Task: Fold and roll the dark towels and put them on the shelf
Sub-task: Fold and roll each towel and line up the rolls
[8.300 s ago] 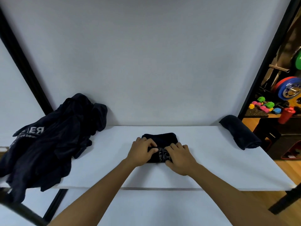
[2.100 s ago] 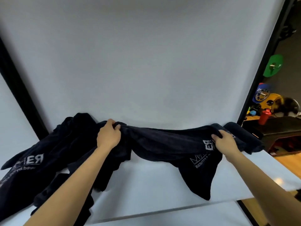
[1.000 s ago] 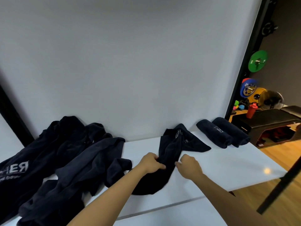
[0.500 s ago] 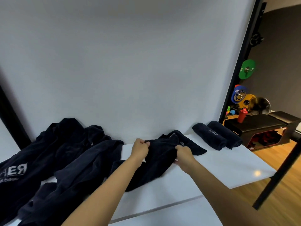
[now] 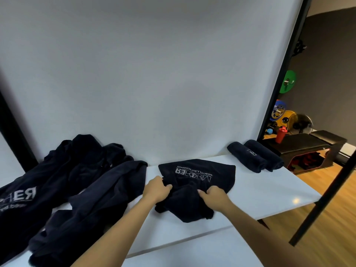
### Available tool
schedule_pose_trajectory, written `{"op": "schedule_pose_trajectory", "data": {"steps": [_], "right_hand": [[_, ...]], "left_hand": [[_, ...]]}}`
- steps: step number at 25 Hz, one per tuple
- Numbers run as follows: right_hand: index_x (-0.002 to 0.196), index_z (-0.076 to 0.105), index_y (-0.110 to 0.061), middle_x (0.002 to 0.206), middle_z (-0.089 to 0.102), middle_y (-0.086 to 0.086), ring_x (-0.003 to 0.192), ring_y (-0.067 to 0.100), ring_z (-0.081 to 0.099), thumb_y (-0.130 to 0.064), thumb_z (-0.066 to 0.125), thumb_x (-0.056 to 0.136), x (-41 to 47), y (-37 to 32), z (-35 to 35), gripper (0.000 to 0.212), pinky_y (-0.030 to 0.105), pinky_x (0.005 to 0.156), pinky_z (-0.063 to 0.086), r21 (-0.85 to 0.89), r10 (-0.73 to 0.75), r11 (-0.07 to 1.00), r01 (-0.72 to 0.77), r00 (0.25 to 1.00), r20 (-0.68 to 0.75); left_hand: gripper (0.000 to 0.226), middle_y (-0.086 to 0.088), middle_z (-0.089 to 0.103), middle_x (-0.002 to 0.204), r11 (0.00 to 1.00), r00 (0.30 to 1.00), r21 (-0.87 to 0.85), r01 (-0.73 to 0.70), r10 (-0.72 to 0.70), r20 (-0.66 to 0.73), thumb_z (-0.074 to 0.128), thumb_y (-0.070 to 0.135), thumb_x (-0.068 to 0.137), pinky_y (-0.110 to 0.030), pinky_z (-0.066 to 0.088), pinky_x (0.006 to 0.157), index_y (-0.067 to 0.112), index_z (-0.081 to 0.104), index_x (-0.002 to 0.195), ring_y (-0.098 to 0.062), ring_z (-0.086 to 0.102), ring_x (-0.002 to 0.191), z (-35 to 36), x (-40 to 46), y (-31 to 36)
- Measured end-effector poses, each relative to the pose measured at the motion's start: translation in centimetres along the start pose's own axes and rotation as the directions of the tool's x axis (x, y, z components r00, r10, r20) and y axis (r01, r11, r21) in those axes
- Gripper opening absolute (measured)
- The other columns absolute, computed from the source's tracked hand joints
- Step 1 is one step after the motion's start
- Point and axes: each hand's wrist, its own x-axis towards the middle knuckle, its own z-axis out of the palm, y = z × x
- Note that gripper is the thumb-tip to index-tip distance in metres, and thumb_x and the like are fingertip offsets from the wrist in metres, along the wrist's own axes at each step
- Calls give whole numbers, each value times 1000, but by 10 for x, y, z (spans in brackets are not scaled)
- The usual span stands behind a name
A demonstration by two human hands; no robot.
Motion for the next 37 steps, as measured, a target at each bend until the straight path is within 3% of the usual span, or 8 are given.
{"op": "schedule_pose_trajectory", "data": {"steps": [9, 13, 19, 24, 27, 30, 34, 37], "right_hand": [[91, 53, -16, 86, 62, 3, 77, 24, 55, -22, 53, 96, -7, -13, -16, 8, 34, 71, 46, 113, 75, 993, -43, 954, -292], [119, 43, -2, 111, 58, 15, 95, 34, 54, -18, 37, 100, 7, -19, -63, 26, 36, 81, 43, 364, 225, 928, -81, 901, -372], [116, 48, -21, 112, 63, 12, 92, 22, 59, -38, 54, 95, 29, -25, -143, 27, 44, 82, 54, 825, 108, 541, 167, 958, -265], [117, 65, -12, 112, 73, 6, 102, 24, 70, -43, 71, 85, 2, 41, -102, 45, 44, 95, 54, 639, -92, 734, -230, 899, 429], [116, 67, -7, 111, 73, 8, 100, 23, 71, -22, 65, 93, 2, 73, -78, 27, 43, 98, 52, 618, -140, 774, -141, 912, 385], [134, 47, -21, 129, 56, 5, 111, 22, 62, -21, 71, 88, 4, 83, -73, 52, 39, 97, 52, 690, -144, 718, -95, 949, 280], [135, 47, -22, 129, 62, 13, 111, 32, 64, -31, 60, 96, 2, 93, -85, 42, 42, 80, 56, 790, -105, 448, -419, 853, 512], [130, 53, -17, 112, 68, 21, 98, 38, 68, -25, 51, 100, -12, 94, -94, 31, 47, 76, 57, 734, -82, 455, -504, 797, 598]], "left_hand": [[17, -7, 63, 107, 998, 996, -47, -52, 48, -78, 52, 28, 97, -35, 50, 80, 12, 51, 103, -26, 60, 96, 1, -9, -16], [26, -9, 60, 118, 953, 988, -301, -36, -11, -152, 50, 26, 100, -34, 47, 89, 7, 51, 118, -27, 58, 107, -17, -17, 1], [17, 6, 60, 96, 752, 893, -559, -350, 88, -441, 47, 30, 103, -20, 43, 67, 16, 54, 109, -7, 58, 87, -80, -50, 78], [30, -1, 61, 118, 894, 961, -441, -76, -52, -272, 51, 32, 100, -34, 47, 92, 11, 58, 120, -21, 59, 110, -27, -43, 41], [26, 1, 63, 119, 914, 974, -405, 37, -123, -188, 59, 33, 95, -31, 46, 94, 15, 61, 113, -19, 59, 111, 15, -51, 25], [43, 2, 62, 118, 903, 978, -421, 78, -151, -142, 68, 37, 89, -30, 48, 89, 17, 56, 124, -17, 60, 106, 27, -68, 29], [47, 2, 58, 120, 902, 949, -426, 67, -190, -252, 61, 24, 95, -27, 44, 88, 19, 43, 138, -14, 55, 99, 33, -94, 36], [41, 11, 55, 100, 872, 943, -487, 41, -194, -269, 53, 16, 100, -21, 46, 71, 28, 44, 137, -1, 51, 80, 31, -110, 32]]}}
